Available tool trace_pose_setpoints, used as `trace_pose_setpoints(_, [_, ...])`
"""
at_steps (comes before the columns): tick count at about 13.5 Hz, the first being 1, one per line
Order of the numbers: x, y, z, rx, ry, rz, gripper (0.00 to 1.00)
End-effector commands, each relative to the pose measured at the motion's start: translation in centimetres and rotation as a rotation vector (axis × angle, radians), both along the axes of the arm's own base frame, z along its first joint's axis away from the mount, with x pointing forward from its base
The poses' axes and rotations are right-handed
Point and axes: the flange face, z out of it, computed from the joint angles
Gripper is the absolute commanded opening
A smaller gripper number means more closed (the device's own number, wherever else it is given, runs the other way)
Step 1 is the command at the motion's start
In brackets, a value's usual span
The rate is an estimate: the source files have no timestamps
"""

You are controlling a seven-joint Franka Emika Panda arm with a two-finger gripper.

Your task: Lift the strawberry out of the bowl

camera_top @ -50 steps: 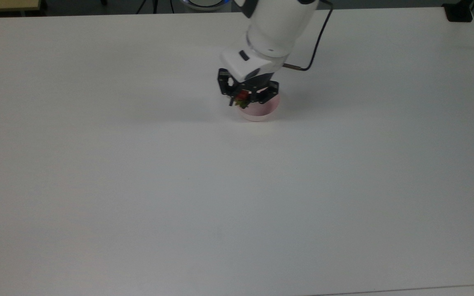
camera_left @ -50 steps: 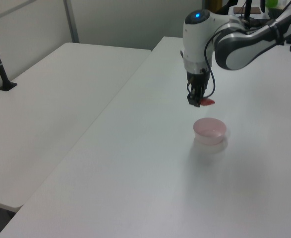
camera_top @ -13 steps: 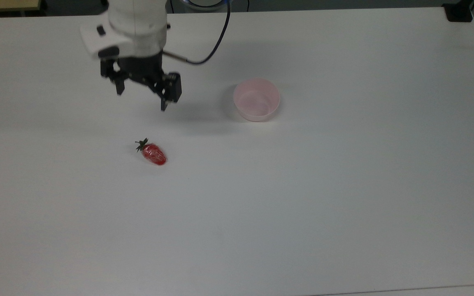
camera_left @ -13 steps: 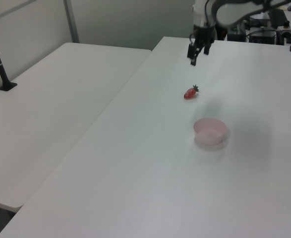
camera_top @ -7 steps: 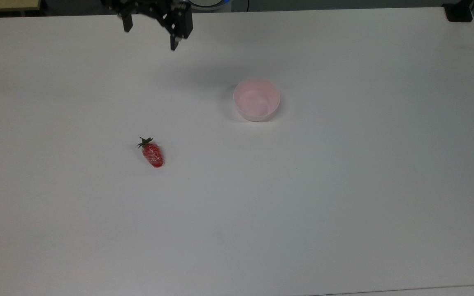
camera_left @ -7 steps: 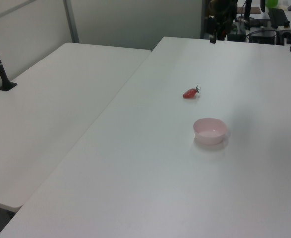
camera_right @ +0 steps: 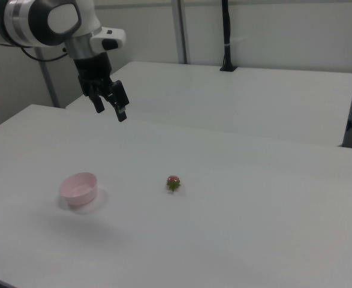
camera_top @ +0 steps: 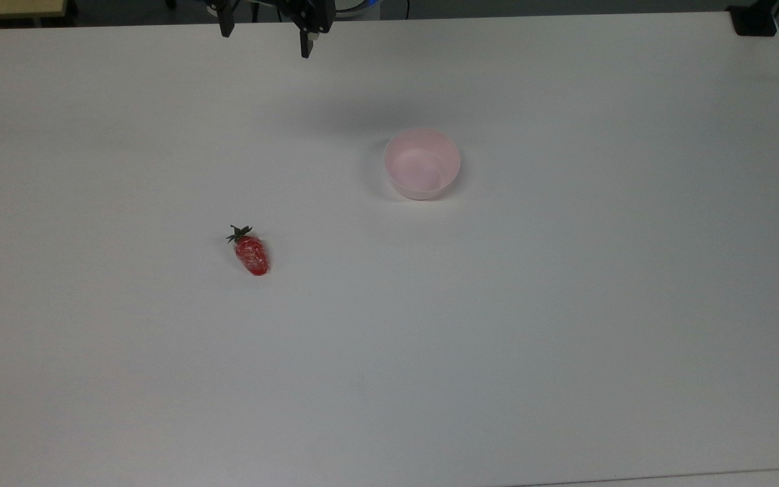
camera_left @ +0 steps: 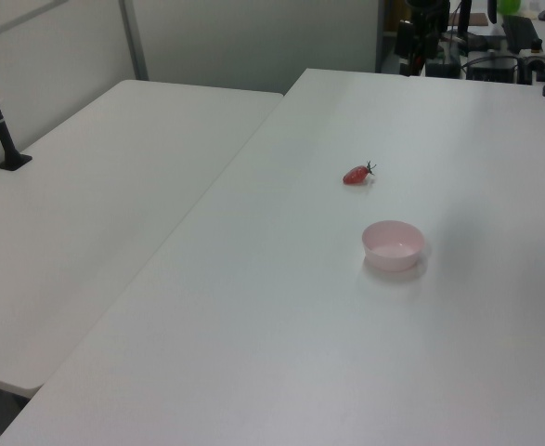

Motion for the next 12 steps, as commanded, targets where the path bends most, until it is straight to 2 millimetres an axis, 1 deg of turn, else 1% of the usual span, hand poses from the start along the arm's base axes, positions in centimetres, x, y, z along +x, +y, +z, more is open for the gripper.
trace_pose_setpoints(1, [-0.36,-0.26,-0.04,0.018,0.001,0.107,1.00])
trace_pose_setpoints(4, [-0.06,-0.23,-0.01,0.019,-0.017,0.111,1.00])
trace_pose_setpoints(12, [-0.05,-0.13,-0.12,0.020,-0.012,0.122,1.00])
